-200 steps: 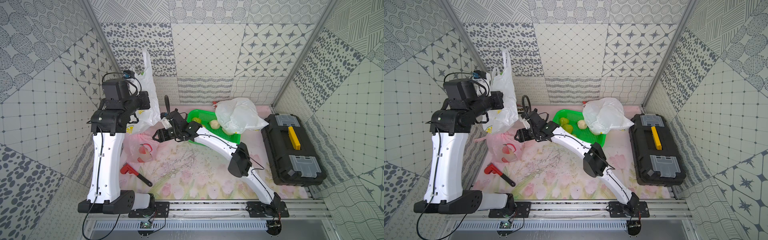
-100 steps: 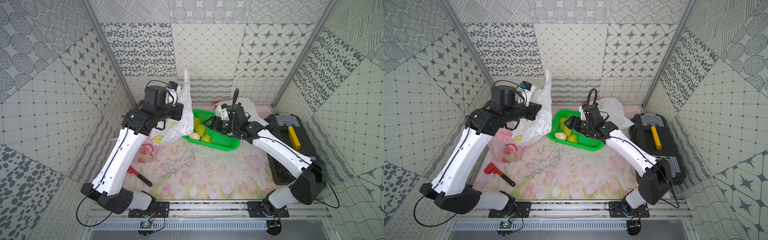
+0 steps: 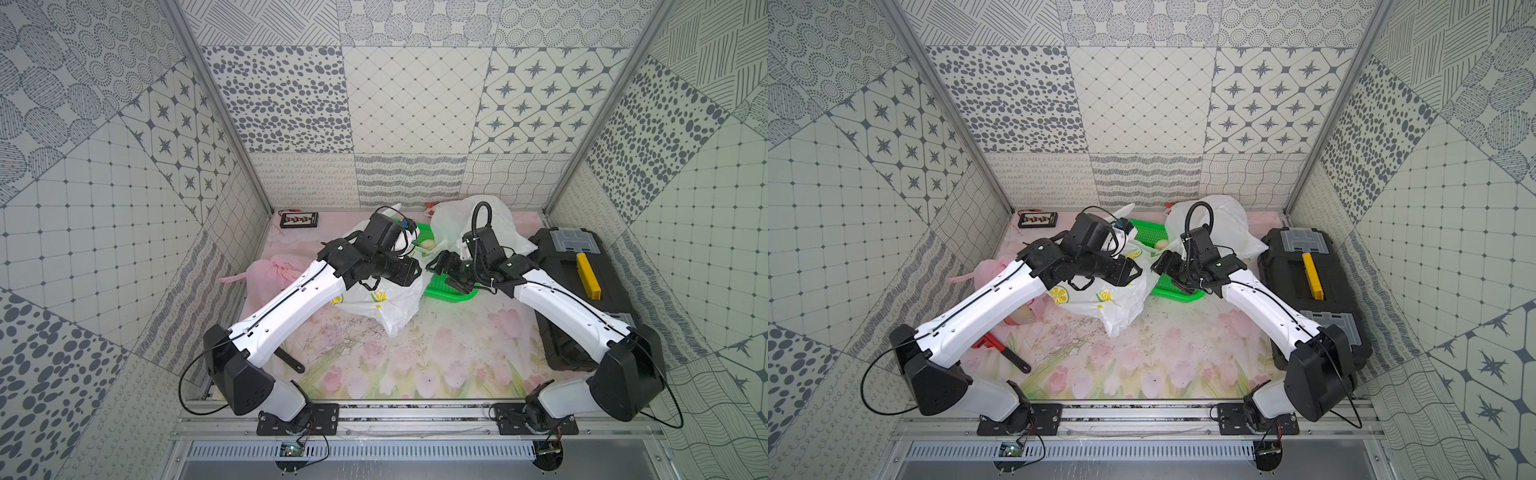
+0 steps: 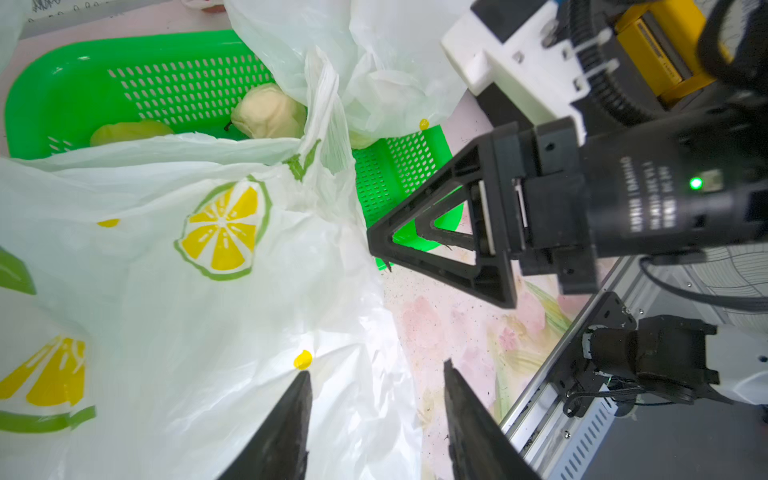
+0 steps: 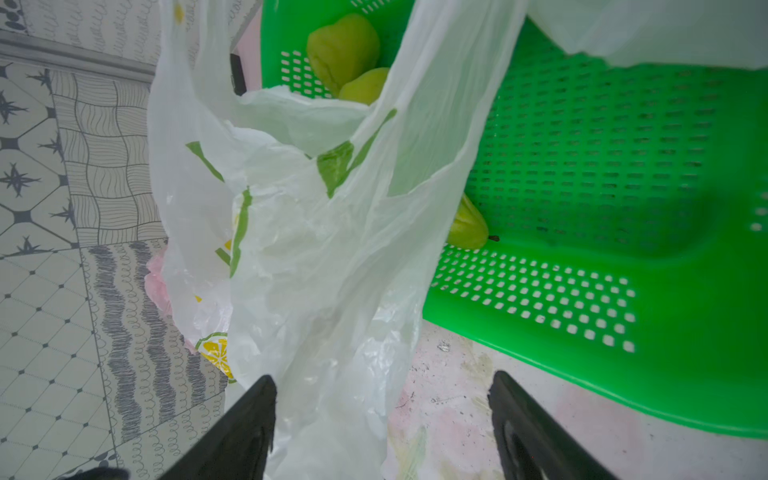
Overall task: Place the pears into plastic bags & tie knots
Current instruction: Place the plastic bag at the center of the board, then pick up the plastic bag at the center of the board.
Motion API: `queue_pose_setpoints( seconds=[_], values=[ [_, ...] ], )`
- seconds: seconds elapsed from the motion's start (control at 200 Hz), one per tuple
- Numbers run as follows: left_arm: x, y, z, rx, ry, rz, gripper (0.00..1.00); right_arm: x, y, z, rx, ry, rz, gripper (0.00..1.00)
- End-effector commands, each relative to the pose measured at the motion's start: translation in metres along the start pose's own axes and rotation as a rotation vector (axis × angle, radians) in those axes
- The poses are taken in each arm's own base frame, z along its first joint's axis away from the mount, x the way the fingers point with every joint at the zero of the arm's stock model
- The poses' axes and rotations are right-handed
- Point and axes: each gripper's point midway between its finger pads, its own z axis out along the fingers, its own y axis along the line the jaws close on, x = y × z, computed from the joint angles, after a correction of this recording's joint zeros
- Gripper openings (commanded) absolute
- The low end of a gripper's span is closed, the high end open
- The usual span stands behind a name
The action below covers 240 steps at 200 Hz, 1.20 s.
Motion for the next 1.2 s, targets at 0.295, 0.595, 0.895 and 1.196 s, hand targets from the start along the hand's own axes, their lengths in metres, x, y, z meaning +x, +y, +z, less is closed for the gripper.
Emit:
queue_pose_setpoints(
  seconds=[0.295, 0.595, 0.895, 1.196],
  values=[
    [-0.005, 0.052, -0.039, -0.065, -0.068, -0.124, 0.52, -0.031, -0.009, 0.057, 0.074, -0.097, 0.124, 0.84],
    [-0.014, 0.091, -0.054, -0.134, -0.112, -0.249, 0.49, -0.028, 0.063, 0.053, -0.151, -0.190, -0.275, 0.16],
    [-0.029, 0.128, -0.091, -0.175, -0.174, -0.358, 0.66, 0.020, 0.137, -0.028, -0.457, -0.386, -0.804, 0.00],
    [-0.014, 0.146, -0.155, -0.399, -0.216, -0.421, 0.72, 0.035, 0.159, -0.070, -0.585, -0.489, -0.862, 0.00]
  ],
)
